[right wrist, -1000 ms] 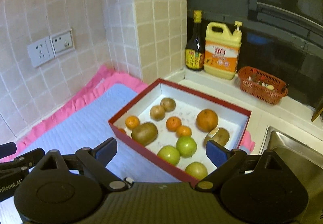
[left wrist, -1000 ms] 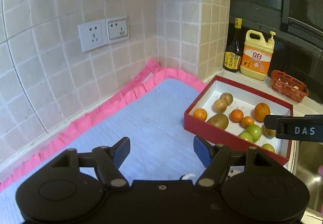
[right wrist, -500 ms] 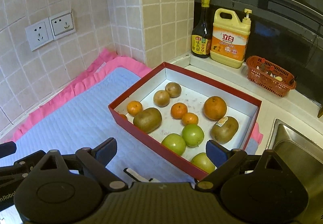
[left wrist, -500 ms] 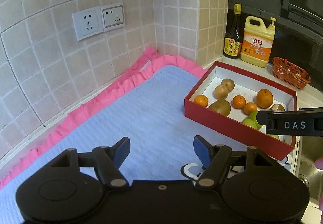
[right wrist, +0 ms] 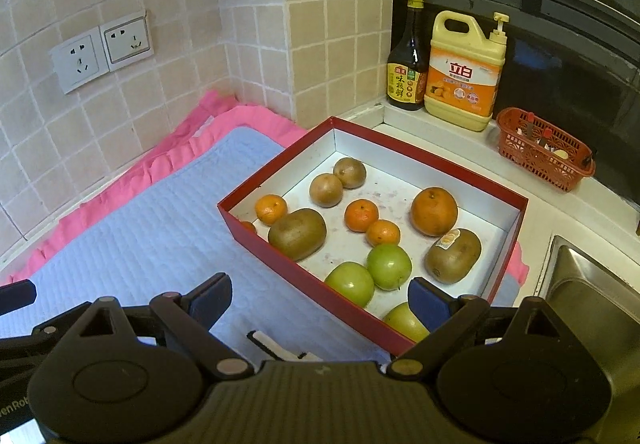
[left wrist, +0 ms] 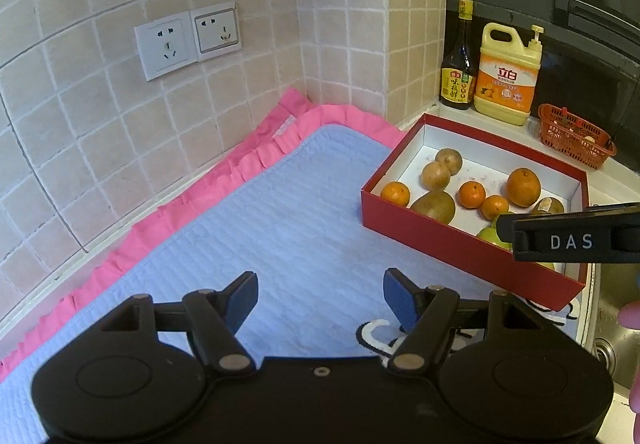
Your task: Organize fruits
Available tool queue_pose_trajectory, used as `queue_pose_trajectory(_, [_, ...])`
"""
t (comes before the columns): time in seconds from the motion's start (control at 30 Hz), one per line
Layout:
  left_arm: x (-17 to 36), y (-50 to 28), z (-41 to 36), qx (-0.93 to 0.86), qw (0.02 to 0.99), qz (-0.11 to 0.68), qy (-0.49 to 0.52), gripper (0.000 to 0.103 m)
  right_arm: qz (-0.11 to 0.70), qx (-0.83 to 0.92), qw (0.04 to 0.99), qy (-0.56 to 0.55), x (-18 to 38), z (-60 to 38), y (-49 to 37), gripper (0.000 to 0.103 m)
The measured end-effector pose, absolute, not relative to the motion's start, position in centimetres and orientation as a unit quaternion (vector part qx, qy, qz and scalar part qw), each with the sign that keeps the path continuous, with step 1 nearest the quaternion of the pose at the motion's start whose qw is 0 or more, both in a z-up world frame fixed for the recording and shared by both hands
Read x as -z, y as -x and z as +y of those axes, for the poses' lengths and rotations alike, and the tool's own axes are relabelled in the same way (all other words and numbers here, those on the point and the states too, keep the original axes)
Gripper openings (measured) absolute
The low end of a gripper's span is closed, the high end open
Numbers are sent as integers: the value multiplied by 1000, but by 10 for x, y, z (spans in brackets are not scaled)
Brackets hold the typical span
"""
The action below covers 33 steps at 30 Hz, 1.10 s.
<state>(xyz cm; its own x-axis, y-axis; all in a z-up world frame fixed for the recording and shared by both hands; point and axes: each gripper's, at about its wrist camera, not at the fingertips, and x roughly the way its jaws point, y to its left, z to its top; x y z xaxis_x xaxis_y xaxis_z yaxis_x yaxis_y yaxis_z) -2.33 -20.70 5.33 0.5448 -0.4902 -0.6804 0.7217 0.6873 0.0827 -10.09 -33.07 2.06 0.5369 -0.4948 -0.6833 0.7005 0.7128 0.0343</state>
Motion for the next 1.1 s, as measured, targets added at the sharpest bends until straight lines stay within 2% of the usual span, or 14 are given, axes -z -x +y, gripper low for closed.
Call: queue_pose_trajectory(1.1, [-46,16,-209,349,857,332,-184,82,344,335,863,-158,-12,-334,86,96])
